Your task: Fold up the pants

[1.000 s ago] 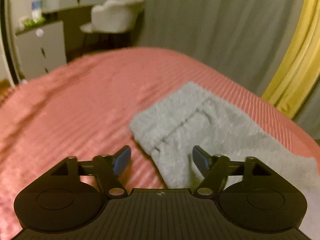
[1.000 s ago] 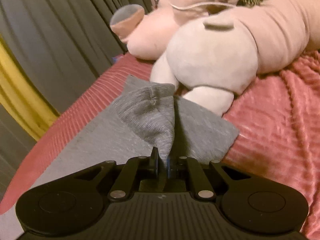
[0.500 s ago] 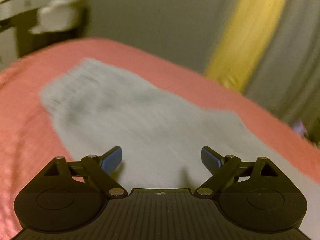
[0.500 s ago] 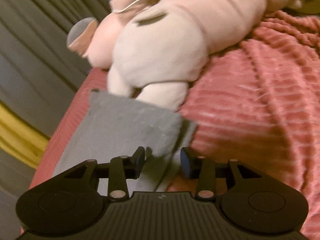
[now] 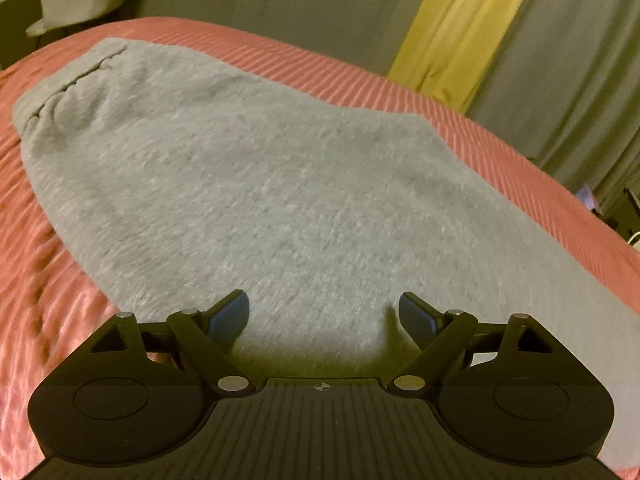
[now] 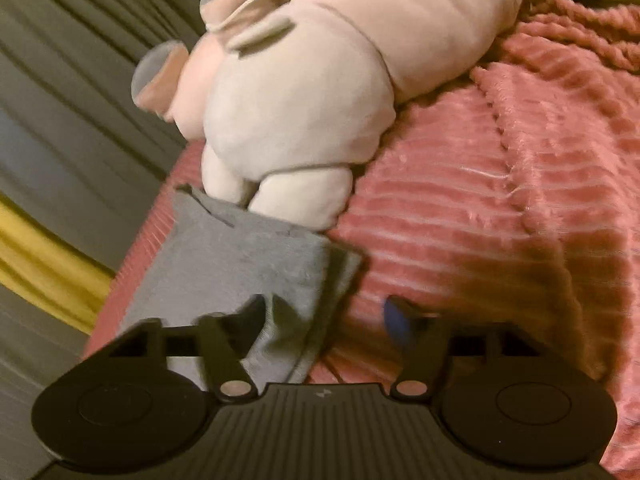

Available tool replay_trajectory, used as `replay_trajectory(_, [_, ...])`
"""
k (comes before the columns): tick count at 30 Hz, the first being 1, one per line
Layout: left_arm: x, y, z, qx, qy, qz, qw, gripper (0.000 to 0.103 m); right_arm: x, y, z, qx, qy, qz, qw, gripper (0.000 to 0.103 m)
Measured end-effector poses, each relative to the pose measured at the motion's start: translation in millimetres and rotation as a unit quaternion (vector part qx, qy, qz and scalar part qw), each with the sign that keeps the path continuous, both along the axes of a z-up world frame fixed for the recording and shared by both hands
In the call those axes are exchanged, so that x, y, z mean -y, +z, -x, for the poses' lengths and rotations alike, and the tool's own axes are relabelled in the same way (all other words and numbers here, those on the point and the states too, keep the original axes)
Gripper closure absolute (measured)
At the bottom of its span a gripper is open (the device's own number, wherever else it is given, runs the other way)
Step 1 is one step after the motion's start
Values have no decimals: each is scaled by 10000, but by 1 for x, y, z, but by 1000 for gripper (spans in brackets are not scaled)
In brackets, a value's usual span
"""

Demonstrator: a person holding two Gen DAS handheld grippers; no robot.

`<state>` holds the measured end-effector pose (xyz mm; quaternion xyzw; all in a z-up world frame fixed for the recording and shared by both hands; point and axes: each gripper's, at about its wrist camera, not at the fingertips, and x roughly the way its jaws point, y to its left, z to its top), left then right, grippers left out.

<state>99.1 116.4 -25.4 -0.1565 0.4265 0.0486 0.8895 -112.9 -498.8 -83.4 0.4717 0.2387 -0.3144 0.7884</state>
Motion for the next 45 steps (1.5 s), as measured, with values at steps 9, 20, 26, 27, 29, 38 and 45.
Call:
replay_trajectory(9, [26, -4, -3, -58, -332, -619, 9975, 13, 1, -2, -11, 124, 313, 68, 9994, 42])
replay_trajectory(20, [-49, 20, 4, 460, 1130, -149, 9924, 16, 4, -10, -12, 208, 321, -149, 9992, 76])
replay_trajectory(26, [-121, 19, -4, 238, 1791, -456, 9825, 17, 0, -7, -18, 10, 378, -7, 9993, 76])
replay_trajectory(27, [-128, 17, -7, 141, 1856, -547, 9810, 19, -1, -7, -19, -12, 378, 9, 9993, 76])
replay_trajectory(29, [-144, 14, -10, 62, 2151, -880, 9726, 21, -2, -6, -23, -57, 373, 40, 9993, 76])
replay_trajectory(38, [-152, 43, -57, 592, 1460, -760, 9846, 24, -10, -1, -39, -422, 433, 338, 9976, 75])
replay_trajectory(45, [-92, 9, -130, 163, 307, -2025, 9787, 20, -12, -2, -41, -427, 343, 363, 9978, 74])
